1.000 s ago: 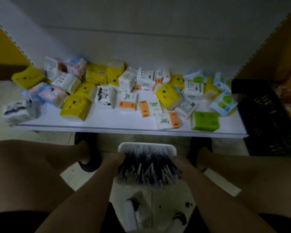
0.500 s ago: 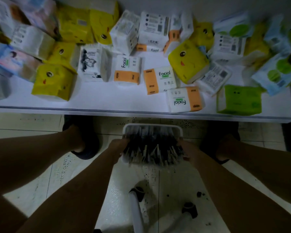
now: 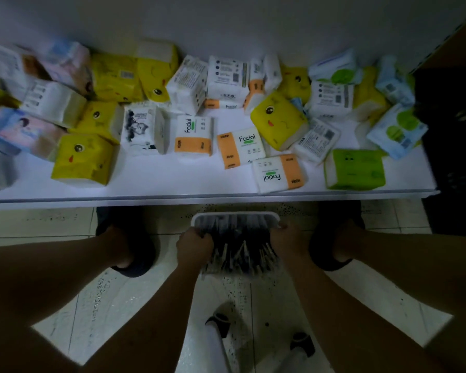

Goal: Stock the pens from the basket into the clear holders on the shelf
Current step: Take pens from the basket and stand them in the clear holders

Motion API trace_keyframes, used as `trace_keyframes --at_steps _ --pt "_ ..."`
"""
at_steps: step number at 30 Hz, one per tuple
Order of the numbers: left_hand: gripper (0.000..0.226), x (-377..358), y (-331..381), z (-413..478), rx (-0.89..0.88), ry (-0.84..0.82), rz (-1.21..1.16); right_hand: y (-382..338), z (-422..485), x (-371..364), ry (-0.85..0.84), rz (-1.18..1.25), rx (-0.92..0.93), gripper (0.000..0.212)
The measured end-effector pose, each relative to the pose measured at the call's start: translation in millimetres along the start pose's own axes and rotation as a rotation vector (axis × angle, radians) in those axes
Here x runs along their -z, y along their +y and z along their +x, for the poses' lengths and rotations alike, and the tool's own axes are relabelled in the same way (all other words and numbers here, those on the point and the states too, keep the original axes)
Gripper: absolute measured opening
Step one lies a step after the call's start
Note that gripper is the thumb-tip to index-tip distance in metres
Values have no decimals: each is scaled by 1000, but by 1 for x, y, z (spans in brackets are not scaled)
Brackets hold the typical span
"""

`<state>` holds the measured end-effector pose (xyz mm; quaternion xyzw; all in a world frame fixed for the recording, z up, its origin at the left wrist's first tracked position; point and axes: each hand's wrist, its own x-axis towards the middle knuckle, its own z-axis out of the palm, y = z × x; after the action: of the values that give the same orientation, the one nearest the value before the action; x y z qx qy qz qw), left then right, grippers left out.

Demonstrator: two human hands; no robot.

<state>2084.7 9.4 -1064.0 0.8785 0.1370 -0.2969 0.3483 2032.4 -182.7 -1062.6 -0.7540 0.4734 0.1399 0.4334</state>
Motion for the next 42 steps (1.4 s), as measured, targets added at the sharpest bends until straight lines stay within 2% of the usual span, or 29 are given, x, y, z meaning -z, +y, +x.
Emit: trace_keyframes --at_steps 2,5,7,11,14,18,22,25,29,35,37,42 --pt "23 -2 9 -3 -117 -37 116 -10 -12 0 15 -66 173 16" --pt "28 -8 19 -5 -232 -162 289 -17 -22 -7 -111 -171 298 16" --pt "24 -13 21 -5 -250 -215 389 -17 -25 -14 -212 -256 317 20" --pt "20 -23 16 -4 -268 -220 501 -10 -23 -25 -259 -343 251 23" --pt "17 -29 10 0 -236 -202 410 -5 -18 -33 -287 -360 202 26" --pt "21 -36 9 9 -171 -196 246 -7 -13 -42 -236 -306 152 28" --pt "15 -33 14 11 -37 -278 180 -13 -11 -49 -221 -307 89 29" --pt "29 -25 20 10 46 -351 110 -17 -11 -51 -275 -276 31 17" --pt "25 -11 25 8 112 -367 81 -30 -17 -37 -358 -238 -52 34" --pt "41 13 37 -34 25 -295 95 -41 -47 -8 -296 -253 -43 33" --pt "37 21 43 -48 -17 -284 65 -43 -61 2 -286 -211 2 26" --pt "25 58 65 -82 -126 -257 -129 -62 -92 22 -215 -9 170 32"
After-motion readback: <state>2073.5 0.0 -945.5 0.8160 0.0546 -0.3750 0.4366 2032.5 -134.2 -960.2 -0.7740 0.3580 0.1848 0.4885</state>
